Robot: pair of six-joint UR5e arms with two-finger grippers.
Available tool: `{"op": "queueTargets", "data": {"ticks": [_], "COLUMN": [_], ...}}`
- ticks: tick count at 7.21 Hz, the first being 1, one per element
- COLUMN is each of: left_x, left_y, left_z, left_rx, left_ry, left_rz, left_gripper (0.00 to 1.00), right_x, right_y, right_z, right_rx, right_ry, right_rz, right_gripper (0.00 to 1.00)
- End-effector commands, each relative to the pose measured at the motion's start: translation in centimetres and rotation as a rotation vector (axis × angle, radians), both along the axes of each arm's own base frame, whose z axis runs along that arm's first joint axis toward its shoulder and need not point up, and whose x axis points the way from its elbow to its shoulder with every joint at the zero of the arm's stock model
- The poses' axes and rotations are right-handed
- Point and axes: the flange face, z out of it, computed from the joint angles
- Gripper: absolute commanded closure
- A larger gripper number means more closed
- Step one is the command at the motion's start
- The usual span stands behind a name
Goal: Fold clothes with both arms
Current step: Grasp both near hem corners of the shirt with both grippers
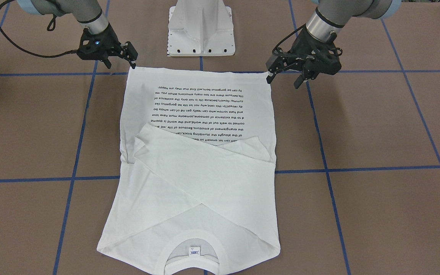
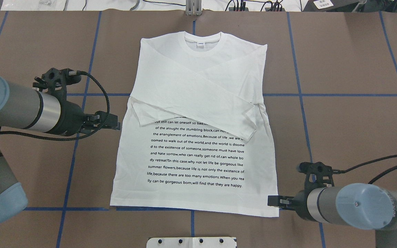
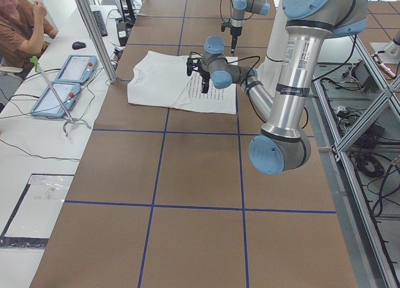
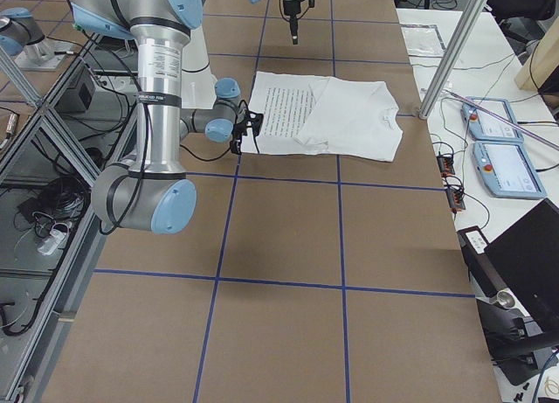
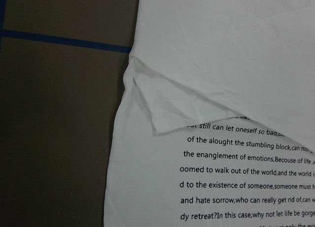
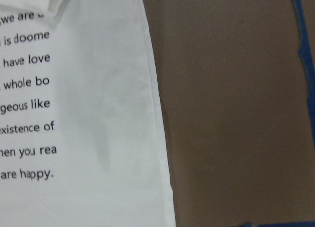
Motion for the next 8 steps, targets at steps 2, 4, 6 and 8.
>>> {"op": "queueTargets", "data": {"ticks": [2,4,6,8], "left_x": [-0.6,-0.6,-0.6,-0.6], "left_y": [0.4,0.4,0.4,0.4], "left_z": [-0.3,-0.3,-0.3,-0.2], "left_rx": [0.005,0.005,0.005,0.003], "left_ry": [0.006,0.006,0.006,0.005], "left_rz": [-0.002,-0.002,-0.002,-0.001], "left_gripper": [0.0,0.0,0.0,0.0], "right_x": [-5.0,-5.1,-4.9,-4.7], "right_y": [0.7,0.7,0.6,0.5], "right_z": [-0.8,-0.2,-0.1,-0.4], "right_rx": [0.0,-0.003,-0.011,-0.012], "right_ry": [0.04,0.061,0.086,0.08], "right_rz": [-0.017,-0.017,-0.019,-0.018], "right_gripper": [0.04,0.06,0.08,0.36]}}
